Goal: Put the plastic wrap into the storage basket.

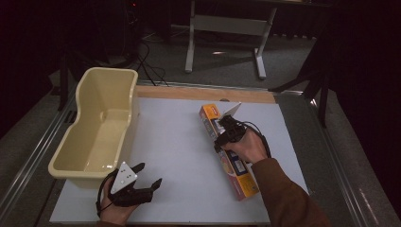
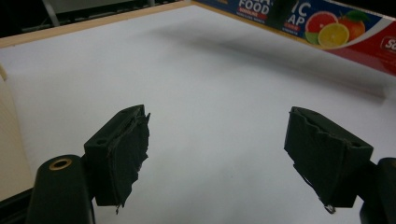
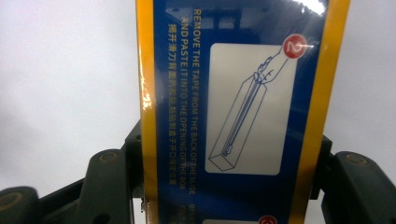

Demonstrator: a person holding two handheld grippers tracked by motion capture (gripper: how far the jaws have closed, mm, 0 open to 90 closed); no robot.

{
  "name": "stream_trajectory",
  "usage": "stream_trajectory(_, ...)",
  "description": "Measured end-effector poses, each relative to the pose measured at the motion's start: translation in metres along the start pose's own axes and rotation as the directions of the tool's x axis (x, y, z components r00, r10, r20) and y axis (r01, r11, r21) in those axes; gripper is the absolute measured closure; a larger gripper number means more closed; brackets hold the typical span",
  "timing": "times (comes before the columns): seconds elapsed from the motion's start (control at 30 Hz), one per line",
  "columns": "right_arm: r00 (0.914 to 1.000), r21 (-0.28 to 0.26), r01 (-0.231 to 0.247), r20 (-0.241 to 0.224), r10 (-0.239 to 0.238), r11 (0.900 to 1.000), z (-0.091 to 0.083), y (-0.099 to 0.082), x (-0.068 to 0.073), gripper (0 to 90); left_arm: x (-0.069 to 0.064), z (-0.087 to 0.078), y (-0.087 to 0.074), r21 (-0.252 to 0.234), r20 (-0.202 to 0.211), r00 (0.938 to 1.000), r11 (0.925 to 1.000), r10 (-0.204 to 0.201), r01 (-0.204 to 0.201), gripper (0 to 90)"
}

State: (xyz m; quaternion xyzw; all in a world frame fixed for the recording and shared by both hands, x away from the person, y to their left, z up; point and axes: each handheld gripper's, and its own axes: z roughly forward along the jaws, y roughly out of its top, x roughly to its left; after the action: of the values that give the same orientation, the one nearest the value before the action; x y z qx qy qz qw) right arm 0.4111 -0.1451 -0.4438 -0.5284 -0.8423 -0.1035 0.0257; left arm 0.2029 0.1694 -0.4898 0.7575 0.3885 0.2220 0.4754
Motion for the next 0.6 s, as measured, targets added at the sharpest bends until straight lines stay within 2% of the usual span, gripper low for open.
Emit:
stream_trajectory(0.2,0.9997,-0.020,0.014,-0.021,-0.014,0.9997,-0.015,0.012,0.013,40.2,0.000,0.000,0.000,0.002,-0.002,1.0000,1.0000,0.005,-0.005,21.7)
stream_trajectory(0.37,0.9993,-0.041,0.006,-0.036,-0.007,0.9992,-0.019,0.024,0.026,40.2,-0.001,0.001,0.000,0.003,0.001,1.0000,1.0000,0.007,-0.007,21.6)
stream_trajectory(0.6,0.9962,-0.064,0.001,-0.087,-0.007,0.9980,-0.029,0.042,0.048,40.2,0.000,0.001,0.000,0.003,-0.004,1.0000,1.0000,0.005,-0.005,21.7)
